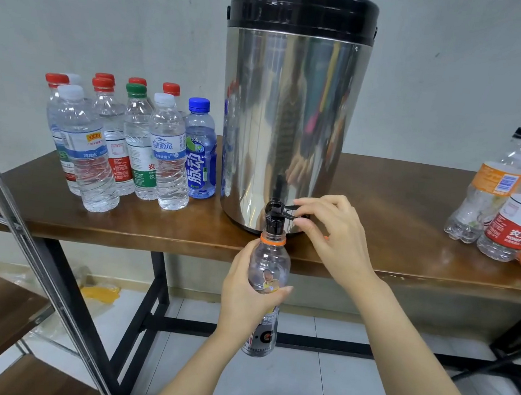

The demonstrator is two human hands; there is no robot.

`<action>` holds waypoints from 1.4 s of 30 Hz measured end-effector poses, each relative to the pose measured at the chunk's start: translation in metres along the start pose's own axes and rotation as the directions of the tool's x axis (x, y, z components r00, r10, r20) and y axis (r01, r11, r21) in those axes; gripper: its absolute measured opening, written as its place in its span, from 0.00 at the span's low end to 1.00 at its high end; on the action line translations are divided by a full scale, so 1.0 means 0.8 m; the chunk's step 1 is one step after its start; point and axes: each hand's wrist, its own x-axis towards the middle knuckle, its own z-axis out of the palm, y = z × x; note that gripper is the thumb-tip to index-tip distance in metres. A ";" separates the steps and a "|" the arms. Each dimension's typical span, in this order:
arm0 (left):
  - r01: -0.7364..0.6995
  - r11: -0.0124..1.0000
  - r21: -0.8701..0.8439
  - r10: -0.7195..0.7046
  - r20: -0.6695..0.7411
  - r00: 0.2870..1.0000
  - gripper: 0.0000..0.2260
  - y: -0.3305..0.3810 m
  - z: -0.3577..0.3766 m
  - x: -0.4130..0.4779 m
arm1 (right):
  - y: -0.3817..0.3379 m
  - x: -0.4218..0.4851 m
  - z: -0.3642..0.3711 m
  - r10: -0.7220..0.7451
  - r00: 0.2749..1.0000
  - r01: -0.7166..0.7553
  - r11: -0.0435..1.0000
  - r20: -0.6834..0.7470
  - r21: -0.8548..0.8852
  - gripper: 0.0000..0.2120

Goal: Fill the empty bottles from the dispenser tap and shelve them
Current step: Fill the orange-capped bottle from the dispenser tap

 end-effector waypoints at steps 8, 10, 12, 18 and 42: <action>-0.019 1.000 0.002 0.019 -0.008 1.000 0.37 0.001 0.000 -0.001 | 0.004 -0.019 0.037 0.028 0.970 -0.019 0.999 -0.243 0.036 0.12; -0.020 1.000 0.006 0.020 -0.016 1.000 0.37 0.002 0.000 -0.002 | 0.001 -0.021 0.046 0.057 0.956 -0.036 0.996 -0.286 0.078 0.12; -0.018 1.000 0.000 0.018 -0.014 1.000 0.37 0.002 0.001 -0.002 | 0.000 -0.022 0.051 0.080 0.947 -0.049 0.993 -0.311 0.105 0.12; -0.018 1.000 0.014 0.018 -0.004 1.000 0.38 0.000 0.002 -0.002 | 0.002 -0.022 0.054 0.088 0.947 -0.056 0.992 -0.309 0.113 0.13; 0.051 0.999 0.001 -0.051 -0.001 0.999 0.39 -0.005 0.000 -0.001 | 0.001 -0.024 0.057 0.113 0.941 -0.071 0.988 -0.320 0.139 0.14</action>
